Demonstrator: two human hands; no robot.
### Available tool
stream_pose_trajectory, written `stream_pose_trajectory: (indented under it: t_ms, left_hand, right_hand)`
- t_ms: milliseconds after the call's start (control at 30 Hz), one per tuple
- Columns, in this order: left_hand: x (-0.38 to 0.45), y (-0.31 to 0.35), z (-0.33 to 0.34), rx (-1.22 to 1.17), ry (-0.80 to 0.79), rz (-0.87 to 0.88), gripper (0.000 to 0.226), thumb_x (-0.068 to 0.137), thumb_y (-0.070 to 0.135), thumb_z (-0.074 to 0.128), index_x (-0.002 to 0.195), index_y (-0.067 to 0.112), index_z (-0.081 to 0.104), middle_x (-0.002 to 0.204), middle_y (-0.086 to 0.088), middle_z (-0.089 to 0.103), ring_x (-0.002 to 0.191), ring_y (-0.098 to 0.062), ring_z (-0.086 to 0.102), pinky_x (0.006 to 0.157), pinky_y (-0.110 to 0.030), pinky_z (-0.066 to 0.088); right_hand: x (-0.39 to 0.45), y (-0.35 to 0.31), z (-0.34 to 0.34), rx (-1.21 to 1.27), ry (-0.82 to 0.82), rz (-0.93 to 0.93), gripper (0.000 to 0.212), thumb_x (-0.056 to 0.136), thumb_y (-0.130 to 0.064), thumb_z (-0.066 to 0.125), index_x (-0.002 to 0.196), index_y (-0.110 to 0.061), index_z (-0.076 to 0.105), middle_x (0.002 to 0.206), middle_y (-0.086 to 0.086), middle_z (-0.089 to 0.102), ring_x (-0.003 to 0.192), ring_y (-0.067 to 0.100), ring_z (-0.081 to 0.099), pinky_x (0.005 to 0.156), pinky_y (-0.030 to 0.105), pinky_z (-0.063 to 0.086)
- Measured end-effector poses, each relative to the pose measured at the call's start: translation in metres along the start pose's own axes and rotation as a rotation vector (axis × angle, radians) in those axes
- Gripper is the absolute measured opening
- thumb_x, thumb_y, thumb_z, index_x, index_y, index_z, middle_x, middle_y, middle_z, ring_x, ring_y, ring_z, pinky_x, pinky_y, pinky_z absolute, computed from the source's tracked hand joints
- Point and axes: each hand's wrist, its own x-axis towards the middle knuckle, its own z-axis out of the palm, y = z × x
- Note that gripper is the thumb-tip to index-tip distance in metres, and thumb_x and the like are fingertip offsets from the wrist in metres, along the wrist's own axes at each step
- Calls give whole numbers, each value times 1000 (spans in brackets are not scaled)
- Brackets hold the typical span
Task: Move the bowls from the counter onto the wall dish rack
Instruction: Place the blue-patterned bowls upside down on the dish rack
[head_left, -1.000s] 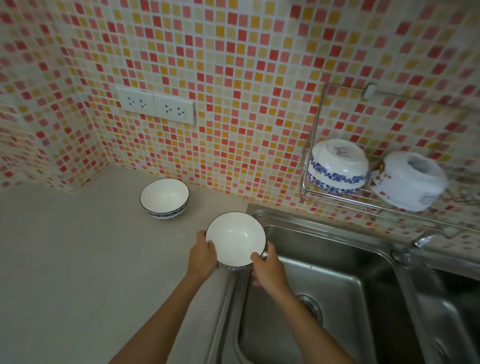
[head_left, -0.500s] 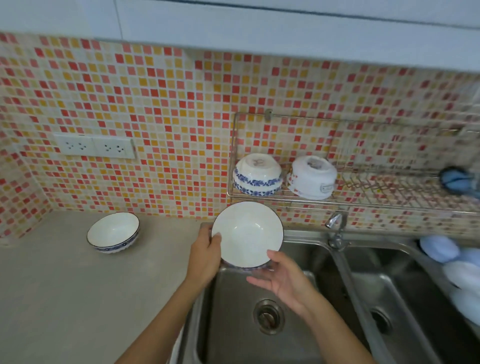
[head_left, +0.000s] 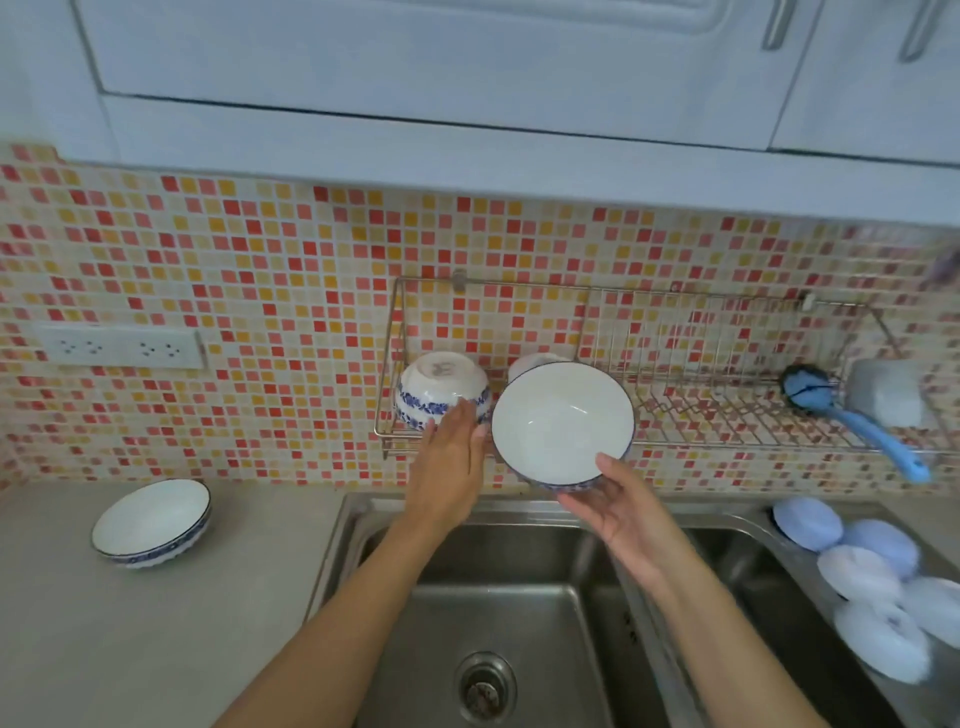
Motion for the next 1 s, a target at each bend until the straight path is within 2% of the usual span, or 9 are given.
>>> stream_pose_trajectory:
  t_ms: [67, 167, 333, 433, 500, 633, 800, 867, 1000]
  left_hand:
    - [2, -11, 12, 237, -124, 4, 57, 99, 45, 5, 150, 18, 4, 158, 1, -1, 146, -15, -2, 119, -34, -2]
    - [-1, -18, 18, 382, -150, 44, 60, 97, 47, -1, 147, 17, -10, 154, 2, -17, 144, -16, -17, 119, -35, -7]
    - [1, -19, 16, 370, -171, 67, 62, 95, 48, -3, 147, 17, -11, 155, 2, -18, 143, -13, -19, 116, -31, -12]
    - [2, -20, 16, 366, -183, 53, 62, 94, 50, -4, 147, 19, -12, 156, 3, -17, 143, -12, -20, 117, -32, -11]
    - [2, -19, 17, 374, -184, 44, 64, 92, 51, -6, 147, 19, -12, 156, 3, -18, 142, -13, -21, 117, -32, -10]
    - [3, -18, 17, 398, -172, 35, 64, 92, 50, -7, 147, 19, -13, 156, 3, -18, 142, -13, -22, 117, -32, -11]
    - [3, -18, 19, 399, -163, 35, 61, 94, 48, -4, 147, 18, -13, 156, 3, -18, 142, -13, -21, 116, -32, -13]
    - [2, -18, 19, 396, -154, 31, 60, 95, 47, -3, 147, 18, -13, 156, 3, -18, 142, -12, -21, 116, -32, -13]
    - [2, -19, 20, 382, -144, 24, 58, 98, 46, 1, 147, 19, -14, 155, 4, -20, 142, -11, -21, 117, -32, -12]
  right_hand:
    - [10, -19, -5, -29, 24, -54, 49, 81, -10, 67, 127, -12, 53, 132, 15, 56, 106, 30, 67, 81, 40, 60]
    - [27, -46, -9, -90, 24, -149, 61, 78, -9, 70, 135, -13, 49, 132, 11, 58, 114, 32, 64, 82, 41, 60]
    - [55, -80, -4, -354, 132, -312, 70, 76, -4, 78, 138, -18, 46, 125, 0, 61, 111, 23, 65, 81, 40, 60]
    - [73, -86, 1, -647, 242, -455, 76, 70, -9, 85, 133, -26, 47, 112, -14, 61, 104, 14, 65, 79, 36, 60]
    - [86, -83, 2, -894, 271, -565, 79, 66, -15, 88, 133, -25, 46, 110, -13, 61, 97, 7, 63, 79, 29, 57]
    - [113, -70, -6, -1329, 194, -695, 89, 63, -29, 89, 138, -26, 42, 127, 2, 58, 110, 18, 59, 90, 40, 55]
    - [127, -53, -4, -1704, 41, -722, 92, 72, -21, 81, 147, -20, 29, 142, 12, 45, 129, 30, 44, 100, 46, 45]
    - [132, -49, -3, -1836, 15, -702, 92, 73, -23, 80, 148, -18, 26, 145, 11, 42, 133, 31, 40, 99, 47, 47]
    - [140, -43, -5, -2029, -15, -632, 93, 75, -26, 79, 148, -21, 21, 147, 11, 38, 134, 29, 37, 85, 47, 57]
